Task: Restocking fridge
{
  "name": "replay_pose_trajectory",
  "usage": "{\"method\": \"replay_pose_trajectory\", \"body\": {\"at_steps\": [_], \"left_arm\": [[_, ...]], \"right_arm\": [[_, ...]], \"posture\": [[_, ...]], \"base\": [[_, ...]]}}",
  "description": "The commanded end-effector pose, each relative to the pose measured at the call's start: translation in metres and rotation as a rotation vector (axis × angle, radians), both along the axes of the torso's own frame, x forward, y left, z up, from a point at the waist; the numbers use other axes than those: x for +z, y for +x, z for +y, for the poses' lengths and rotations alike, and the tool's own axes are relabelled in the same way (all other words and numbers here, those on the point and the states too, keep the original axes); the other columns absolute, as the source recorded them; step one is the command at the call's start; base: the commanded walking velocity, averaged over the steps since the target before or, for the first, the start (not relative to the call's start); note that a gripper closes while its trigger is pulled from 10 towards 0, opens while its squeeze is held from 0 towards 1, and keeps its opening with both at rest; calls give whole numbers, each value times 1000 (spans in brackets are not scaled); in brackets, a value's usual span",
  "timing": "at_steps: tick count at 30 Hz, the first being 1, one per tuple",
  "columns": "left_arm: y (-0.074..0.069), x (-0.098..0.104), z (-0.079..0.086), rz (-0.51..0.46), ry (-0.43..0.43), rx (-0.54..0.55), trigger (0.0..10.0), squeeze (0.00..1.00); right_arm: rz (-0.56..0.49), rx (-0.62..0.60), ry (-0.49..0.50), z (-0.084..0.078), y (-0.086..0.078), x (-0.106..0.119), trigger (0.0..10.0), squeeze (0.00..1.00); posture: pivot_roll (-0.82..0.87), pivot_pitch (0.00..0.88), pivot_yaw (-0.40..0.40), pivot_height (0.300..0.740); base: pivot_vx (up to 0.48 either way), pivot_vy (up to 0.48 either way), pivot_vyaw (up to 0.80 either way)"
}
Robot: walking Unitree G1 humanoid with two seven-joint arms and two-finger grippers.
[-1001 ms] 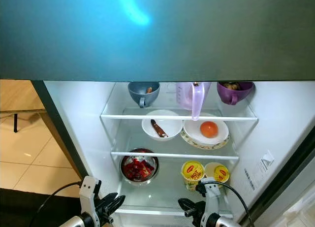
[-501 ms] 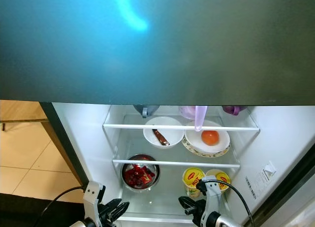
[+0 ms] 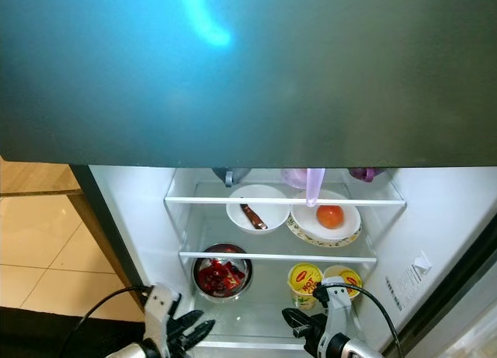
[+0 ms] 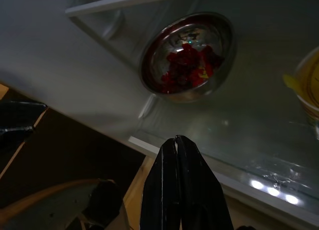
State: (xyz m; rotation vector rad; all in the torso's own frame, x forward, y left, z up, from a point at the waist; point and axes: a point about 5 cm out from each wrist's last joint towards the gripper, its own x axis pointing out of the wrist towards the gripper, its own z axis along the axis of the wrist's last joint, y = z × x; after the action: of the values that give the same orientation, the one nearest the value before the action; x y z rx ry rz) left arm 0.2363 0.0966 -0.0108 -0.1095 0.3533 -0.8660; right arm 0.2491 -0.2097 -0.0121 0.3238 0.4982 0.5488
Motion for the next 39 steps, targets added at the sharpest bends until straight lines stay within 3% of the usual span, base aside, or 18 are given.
{"method": "replay_pose_trajectory", "body": {"at_steps": [1,10,21,39], "left_arm": [[5,9,-8,-59,3,-46,10000,0],[8,20,-17,-130,18,-114,10000,0],[4,19,-20,-133,30,-135,10000,0],[1,18,-26,-125,53,-172,10000,0]], "right_arm": [[-8,0,26,3,1,1,10000,0],[-23,8,52,2,1,3,10000,0],[-8,-6,43,2,0,1,10000,0],[11,-18,25,1,-1,-2,10000,0]], "posture": [[-69,0,40,598],[-69,0,40,648],[-69,0,42,703],[-69,0,41,703]], "base": [[0,0,0],[0,0,0],[0,0,0],[-163,0,0]]}}
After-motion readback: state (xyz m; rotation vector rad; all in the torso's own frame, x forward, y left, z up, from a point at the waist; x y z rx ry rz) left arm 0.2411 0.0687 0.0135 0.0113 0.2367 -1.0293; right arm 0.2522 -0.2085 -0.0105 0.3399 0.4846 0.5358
